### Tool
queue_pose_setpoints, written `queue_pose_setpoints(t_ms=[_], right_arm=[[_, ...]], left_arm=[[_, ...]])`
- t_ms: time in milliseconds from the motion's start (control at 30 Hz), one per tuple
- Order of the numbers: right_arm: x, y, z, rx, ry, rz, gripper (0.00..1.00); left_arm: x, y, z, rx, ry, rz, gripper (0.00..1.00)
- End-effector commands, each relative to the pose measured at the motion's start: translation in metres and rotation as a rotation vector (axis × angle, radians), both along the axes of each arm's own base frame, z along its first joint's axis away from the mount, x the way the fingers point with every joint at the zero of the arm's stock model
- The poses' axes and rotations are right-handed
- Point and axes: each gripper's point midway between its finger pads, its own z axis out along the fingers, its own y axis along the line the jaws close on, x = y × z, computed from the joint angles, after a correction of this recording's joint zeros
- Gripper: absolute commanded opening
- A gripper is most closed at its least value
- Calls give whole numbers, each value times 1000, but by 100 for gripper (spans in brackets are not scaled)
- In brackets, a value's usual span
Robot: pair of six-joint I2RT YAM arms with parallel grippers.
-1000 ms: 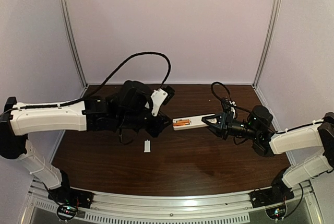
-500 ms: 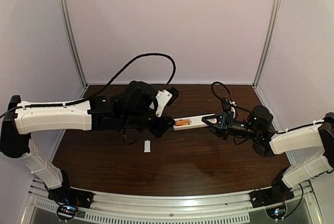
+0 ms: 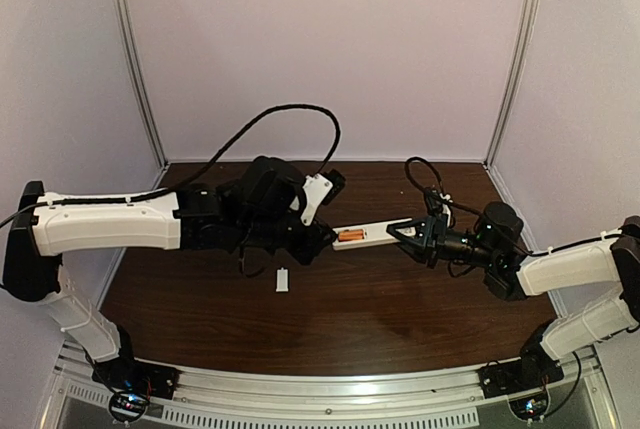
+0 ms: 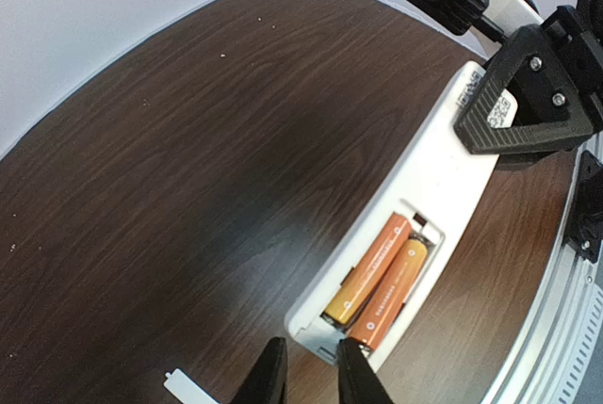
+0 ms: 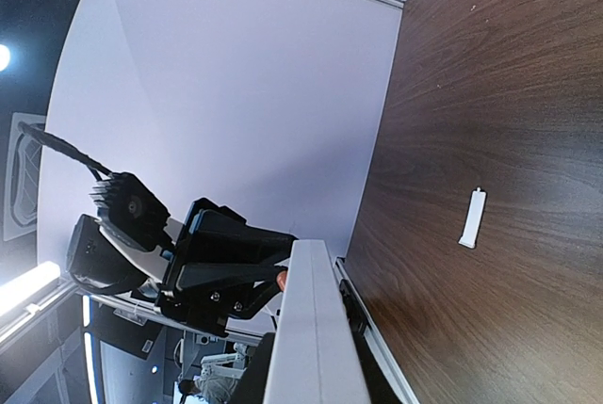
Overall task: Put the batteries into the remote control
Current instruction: Load the battery into the battery compartment.
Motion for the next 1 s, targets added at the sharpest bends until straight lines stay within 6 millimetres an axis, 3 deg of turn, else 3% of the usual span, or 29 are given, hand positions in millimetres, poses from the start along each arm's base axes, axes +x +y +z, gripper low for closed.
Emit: queue_pose_setpoints(t_ms=[0,267,667,800,967], right_arm=[[-5,3,21,38,-68,15,0],[-6,1,23,47,-69,13,0],[-23,2,21,14,-37,99,0],[-32,4,20,2,-14,149,0],[-45,6,19,-17,10,226,0]], left_arm=[[1,-6,9,7,-25,-27,24],[3,1,1,83,-35,-25,30],[9,39,34,72,-120,-72,54],[-10,38,49,63,-186,-230,56],[-59,35,55,35,-276,-570,53]])
